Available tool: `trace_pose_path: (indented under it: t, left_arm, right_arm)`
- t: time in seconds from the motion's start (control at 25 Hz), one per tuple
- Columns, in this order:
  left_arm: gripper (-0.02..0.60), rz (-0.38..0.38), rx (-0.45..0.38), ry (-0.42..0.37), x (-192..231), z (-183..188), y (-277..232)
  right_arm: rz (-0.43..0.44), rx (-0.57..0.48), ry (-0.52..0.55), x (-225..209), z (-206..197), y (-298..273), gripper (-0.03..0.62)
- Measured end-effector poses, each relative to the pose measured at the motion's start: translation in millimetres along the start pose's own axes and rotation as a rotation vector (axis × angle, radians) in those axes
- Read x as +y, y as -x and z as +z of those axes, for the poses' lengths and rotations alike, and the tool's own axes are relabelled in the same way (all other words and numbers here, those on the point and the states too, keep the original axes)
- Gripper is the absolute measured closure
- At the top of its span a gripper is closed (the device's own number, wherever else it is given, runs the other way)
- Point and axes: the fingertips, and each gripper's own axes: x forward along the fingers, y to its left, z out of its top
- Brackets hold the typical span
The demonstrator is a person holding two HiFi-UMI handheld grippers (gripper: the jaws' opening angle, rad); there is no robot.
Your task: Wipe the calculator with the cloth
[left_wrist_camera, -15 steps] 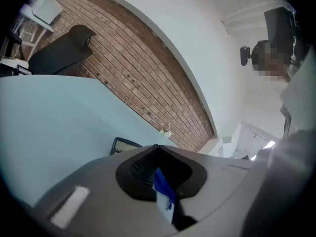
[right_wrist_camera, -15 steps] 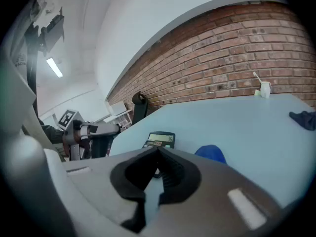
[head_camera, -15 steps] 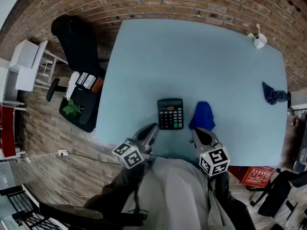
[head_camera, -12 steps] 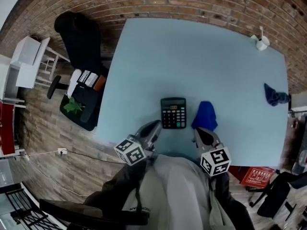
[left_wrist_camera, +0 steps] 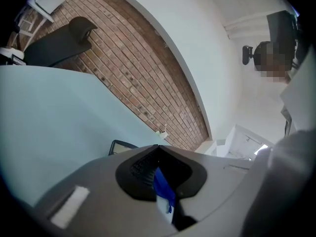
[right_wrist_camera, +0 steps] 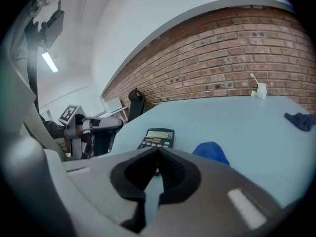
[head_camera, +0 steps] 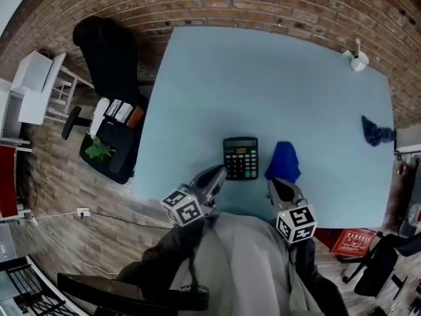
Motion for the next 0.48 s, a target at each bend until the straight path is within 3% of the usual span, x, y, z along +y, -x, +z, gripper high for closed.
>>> trace_pose_path:
  t: [0.12,0.28,0.32,0.36,0.48]
  left_arm:
    - [0.578,-0.006,0.001,-0.009,0.9,1.4,-0.4]
    - [0.574,0.003,0.011,-0.061,3.6,2.9,-5.0]
    - [0.538,0.009,0.025,-0.082,5.3,1.9,-6.6]
    - [0.486,0.015,0.044,-0.094,8.0,0.0,-8.4]
    - [0.422,0.029,0.110,-0.059,20.9,-8.3,-13.0]
  right_arm:
    - [-0.025,-0.033,0.028,-2.5,6.6,0.4,0.592]
    - [-0.154,-0.045,0.128,-24.2,9.3,7.1,0.591]
    - [-0.189,-0.030,0.149,-32.5,6.3,8.6,0.576]
    - [-0.222,-0.003,0.155,-41.7,1.0,9.7,0.536]
    - [-0.275,0.104,0.109,-66.5,-21.7,10.3,0.339]
